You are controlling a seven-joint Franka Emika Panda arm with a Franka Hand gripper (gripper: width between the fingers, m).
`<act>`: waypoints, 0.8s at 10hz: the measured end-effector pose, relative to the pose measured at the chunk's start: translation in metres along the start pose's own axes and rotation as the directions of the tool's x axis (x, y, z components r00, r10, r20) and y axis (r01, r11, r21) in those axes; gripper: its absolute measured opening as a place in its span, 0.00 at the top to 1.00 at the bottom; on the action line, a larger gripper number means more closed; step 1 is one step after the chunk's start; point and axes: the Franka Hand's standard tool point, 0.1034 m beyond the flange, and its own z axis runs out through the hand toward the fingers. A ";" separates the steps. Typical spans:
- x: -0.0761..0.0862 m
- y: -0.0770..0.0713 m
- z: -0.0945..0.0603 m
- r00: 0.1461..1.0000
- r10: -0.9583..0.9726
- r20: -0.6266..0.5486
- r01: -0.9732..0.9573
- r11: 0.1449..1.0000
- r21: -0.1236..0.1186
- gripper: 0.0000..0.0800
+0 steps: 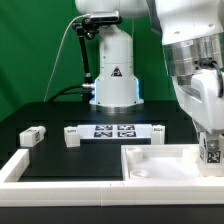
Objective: Assemble one leg
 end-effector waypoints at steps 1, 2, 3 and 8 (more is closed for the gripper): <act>0.000 0.000 0.000 0.999 0.034 0.003 -0.034 0.999 0.002 0.63; 0.000 0.000 0.000 1.000 0.028 0.003 -0.028 1.000 0.001 0.54; 0.000 0.000 0.001 1.000 0.003 0.003 -0.003 1.000 0.001 0.54; -0.006 0.000 -0.002 0.904 -0.428 0.017 0.428 0.903 -0.037 0.19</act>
Offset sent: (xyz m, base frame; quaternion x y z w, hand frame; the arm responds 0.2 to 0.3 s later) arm 0.0000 0.0000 0.0000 0.0000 0.0000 -0.0799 0.9968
